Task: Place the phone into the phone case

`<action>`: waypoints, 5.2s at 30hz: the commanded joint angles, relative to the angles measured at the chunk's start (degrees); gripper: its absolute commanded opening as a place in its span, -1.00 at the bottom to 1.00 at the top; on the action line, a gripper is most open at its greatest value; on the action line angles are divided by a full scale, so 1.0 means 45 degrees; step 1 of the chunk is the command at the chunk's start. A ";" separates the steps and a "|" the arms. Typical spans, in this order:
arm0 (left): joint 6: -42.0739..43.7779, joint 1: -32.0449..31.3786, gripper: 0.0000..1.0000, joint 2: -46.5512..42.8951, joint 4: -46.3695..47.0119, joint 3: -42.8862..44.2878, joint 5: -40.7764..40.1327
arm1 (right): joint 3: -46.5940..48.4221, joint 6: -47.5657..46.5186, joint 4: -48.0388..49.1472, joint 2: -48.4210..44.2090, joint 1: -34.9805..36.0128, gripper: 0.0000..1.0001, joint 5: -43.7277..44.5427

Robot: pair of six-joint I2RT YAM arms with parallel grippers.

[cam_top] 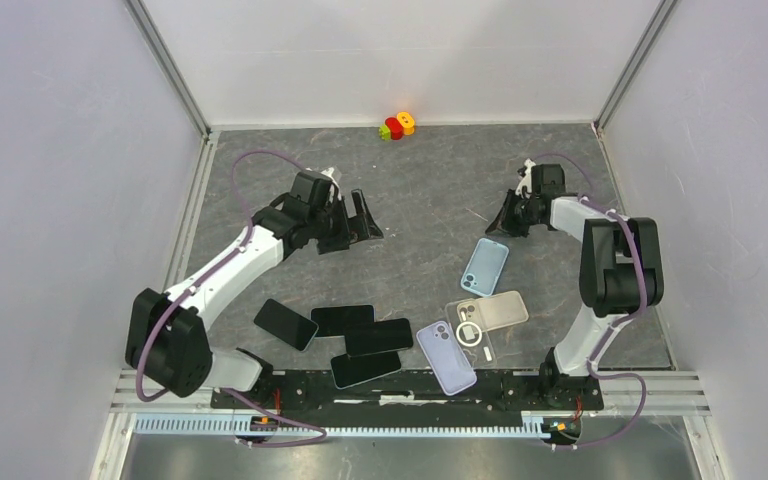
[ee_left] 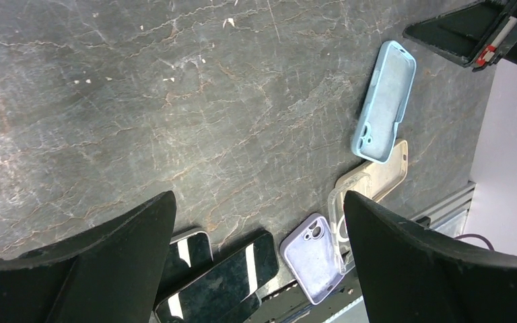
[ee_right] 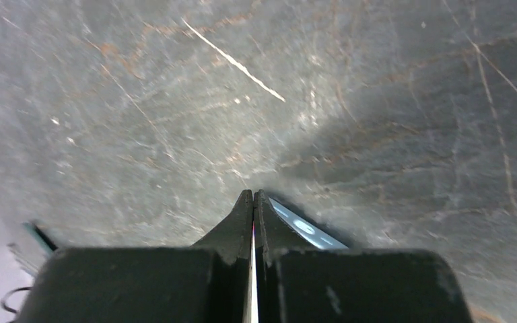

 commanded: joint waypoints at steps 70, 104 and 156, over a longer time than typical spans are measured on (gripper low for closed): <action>0.0415 -0.0049 1.00 -0.1154 -0.0643 -0.0880 -0.0539 | 0.3851 -0.2403 -0.1898 0.1578 0.2212 -1.00 -0.0300; -0.1152 -0.0011 0.99 -0.4047 -0.3164 -0.3654 0.0711 | 0.1335 -0.2477 -0.1847 -0.0897 0.3292 0.31 -0.2590; -0.6514 -0.0078 0.15 -0.6526 0.4292 -0.8980 0.3567 | -0.2911 -0.0453 0.0710 0.0329 0.8349 -1.00 -0.4361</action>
